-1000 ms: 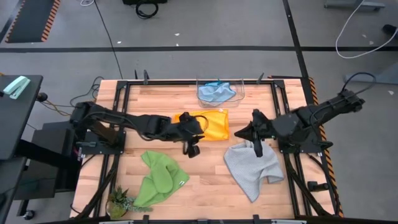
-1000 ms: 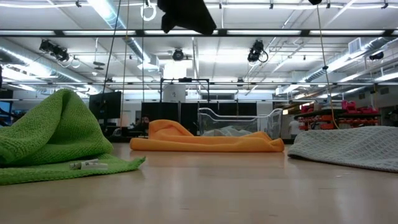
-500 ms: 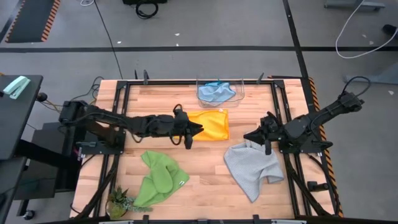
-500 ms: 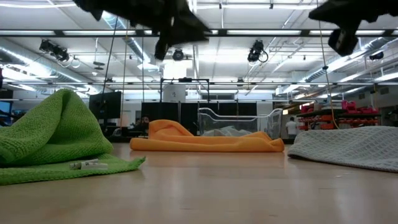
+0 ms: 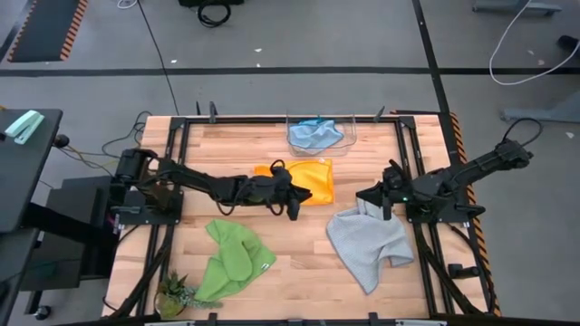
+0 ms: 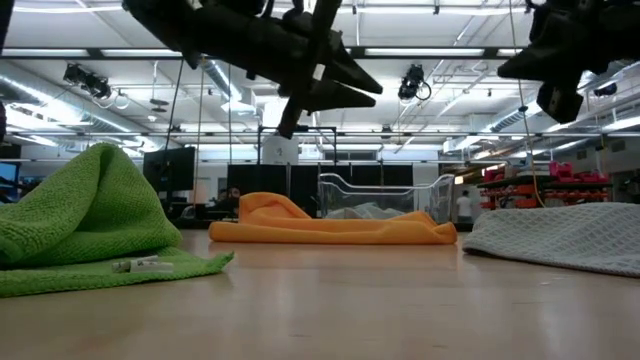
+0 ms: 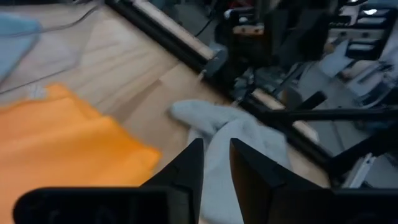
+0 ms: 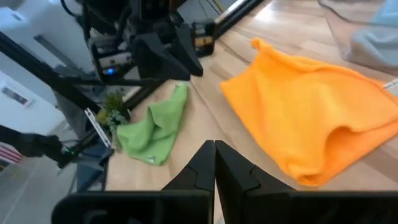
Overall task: Fold microfiber towels
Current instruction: Fold the orange microfiber cloth
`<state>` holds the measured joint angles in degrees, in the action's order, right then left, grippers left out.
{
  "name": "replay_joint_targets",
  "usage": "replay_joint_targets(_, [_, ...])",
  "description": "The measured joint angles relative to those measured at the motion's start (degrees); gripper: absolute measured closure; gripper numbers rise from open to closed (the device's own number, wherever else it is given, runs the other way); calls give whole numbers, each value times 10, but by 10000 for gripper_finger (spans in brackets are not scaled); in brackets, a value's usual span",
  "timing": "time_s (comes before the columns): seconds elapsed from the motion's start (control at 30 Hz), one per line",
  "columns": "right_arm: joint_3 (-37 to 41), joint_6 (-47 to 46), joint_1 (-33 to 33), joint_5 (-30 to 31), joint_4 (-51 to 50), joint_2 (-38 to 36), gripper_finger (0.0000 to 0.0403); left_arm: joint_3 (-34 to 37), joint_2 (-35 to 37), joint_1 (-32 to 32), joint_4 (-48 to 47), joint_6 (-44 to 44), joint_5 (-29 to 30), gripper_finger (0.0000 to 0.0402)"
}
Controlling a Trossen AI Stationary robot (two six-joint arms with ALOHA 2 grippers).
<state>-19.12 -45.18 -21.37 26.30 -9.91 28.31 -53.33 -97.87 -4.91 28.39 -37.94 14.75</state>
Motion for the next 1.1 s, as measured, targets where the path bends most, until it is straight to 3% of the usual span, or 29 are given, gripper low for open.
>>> replay_joint_targets(0.27, [-21,3,-1,0,11,3,387,-1,0,2,11,-1,0,312])
replay_joint_targets(0.53, [-16,-103,69,-43,-25,49,377,-1,0,4,7,4,-10,321])
replay_joint_targets(0.77, [-16,-150,158,-77,-21,116,312,-1,0,31,-8,11,-94,314])
replay_joint_targets(1.1, [-16,-199,281,-208,33,256,207,-1,0,77,-152,-3,-173,319])
